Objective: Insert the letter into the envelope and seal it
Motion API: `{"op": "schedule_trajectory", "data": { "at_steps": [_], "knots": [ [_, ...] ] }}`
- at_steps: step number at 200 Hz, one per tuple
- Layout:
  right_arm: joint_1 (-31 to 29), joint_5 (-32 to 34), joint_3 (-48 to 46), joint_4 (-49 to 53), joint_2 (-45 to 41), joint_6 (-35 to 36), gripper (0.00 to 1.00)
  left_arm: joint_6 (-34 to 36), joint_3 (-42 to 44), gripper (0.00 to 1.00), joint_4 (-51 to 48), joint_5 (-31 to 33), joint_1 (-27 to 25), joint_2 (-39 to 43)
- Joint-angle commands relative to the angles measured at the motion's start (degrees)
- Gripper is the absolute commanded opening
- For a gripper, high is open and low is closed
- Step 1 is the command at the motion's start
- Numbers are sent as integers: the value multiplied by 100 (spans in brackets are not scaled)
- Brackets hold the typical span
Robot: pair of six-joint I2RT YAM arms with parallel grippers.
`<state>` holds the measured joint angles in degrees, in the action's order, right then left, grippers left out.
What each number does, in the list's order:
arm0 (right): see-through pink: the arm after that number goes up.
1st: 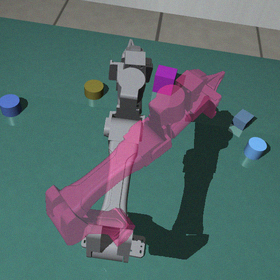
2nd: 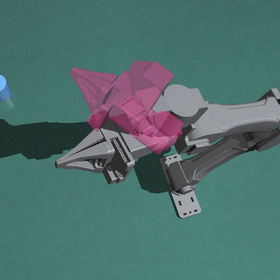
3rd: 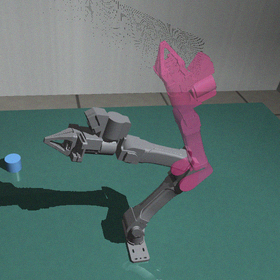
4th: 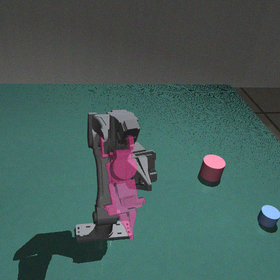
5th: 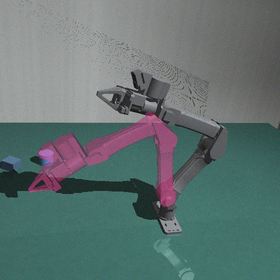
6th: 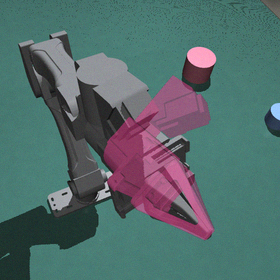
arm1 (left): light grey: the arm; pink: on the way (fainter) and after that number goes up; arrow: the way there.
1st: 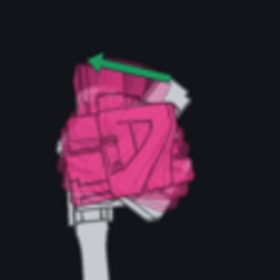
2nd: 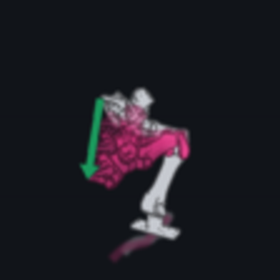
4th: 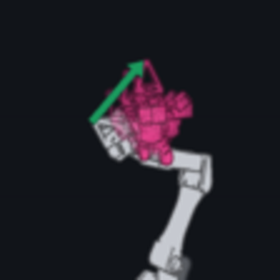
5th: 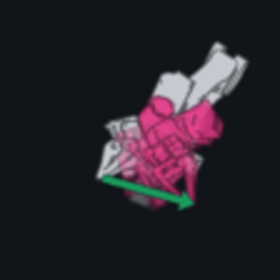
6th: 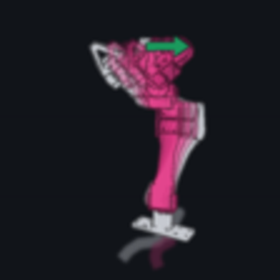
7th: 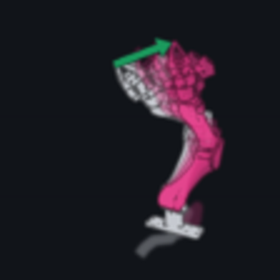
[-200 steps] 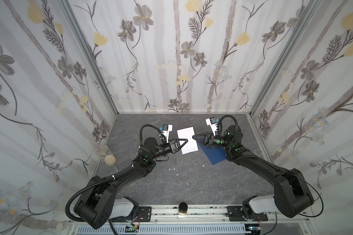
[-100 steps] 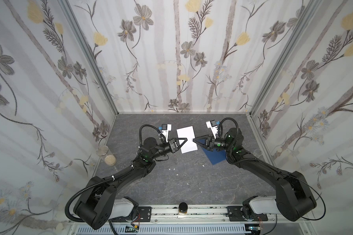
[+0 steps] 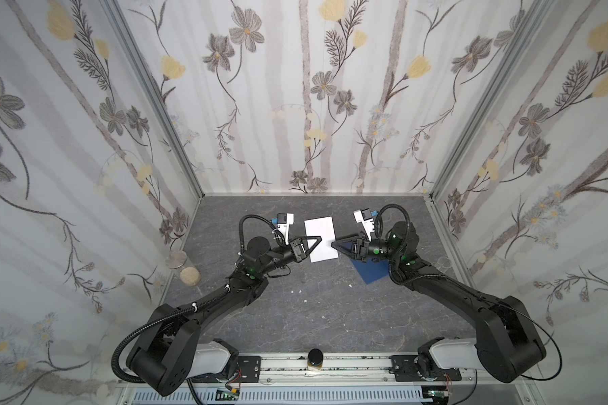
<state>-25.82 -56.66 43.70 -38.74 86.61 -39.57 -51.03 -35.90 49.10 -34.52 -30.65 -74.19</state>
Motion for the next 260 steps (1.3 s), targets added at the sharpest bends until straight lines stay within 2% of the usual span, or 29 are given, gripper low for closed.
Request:
{"op": "schedule_trajectory", "data": {
  "at_steps": [1,11,29,46,53,60,76,122,138,151,159,171,194,203,217,237,243,253,260],
  "knots": [
    [-19,-53,-11,-107,-21,23,44,6,21,0,195,130,7,58],
    [-19,-81,-11,-107,4,28,37,-4,30,0,196,147,6,63],
    [-40,-108,-189,-122,40,28,0,-20,44,0,197,189,2,71],
    [-47,-86,-209,-127,41,25,0,-29,48,0,204,215,9,89],
    [-55,-80,-217,-126,32,28,9,-35,56,0,203,235,7,105],
    [-59,-69,-229,-134,23,28,25,-35,66,0,200,253,11,119],
    [-61,-43,-265,-142,-10,28,37,-58,75,0,214,296,7,141],
    [-116,-58,-319,-199,66,7,44,-186,87,0,249,401,7,163],
    [-146,-61,-313,-272,97,-29,42,-240,107,0,266,476,-2,168],
    [-160,-64,-301,-344,119,-72,33,-274,134,0,284,524,-2,177],
    [-161,-80,-285,-369,136,-93,23,-299,152,0,288,566,-10,184],
    [-169,-103,-262,-401,161,-120,0,-343,180,0,309,642,-11,194],
    [-171,-105,-248,-411,155,-132,0,-397,214,0,336,725,-20,191],
    [-176,-101,-256,-400,138,-128,21,-408,224,0,345,752,-27,193],
    [-179,-87,-279,-412,124,-121,35,-430,254,0,362,831,-29,192],
    [-208,-86,-317,-416,152,-121,37,-465,283,0,380,925,-28,187],
    [-205,-85,-327,-417,169,-117,32,-470,281,0,389,938,-28,193],
    [-224,-102,-336,-435,213,-112,10,-470,292,0,390,956,-34,188],
    [-228,-109,-336,-442,246,-121,0,-470,298,0,387,963,-28,190]
  ]
}}
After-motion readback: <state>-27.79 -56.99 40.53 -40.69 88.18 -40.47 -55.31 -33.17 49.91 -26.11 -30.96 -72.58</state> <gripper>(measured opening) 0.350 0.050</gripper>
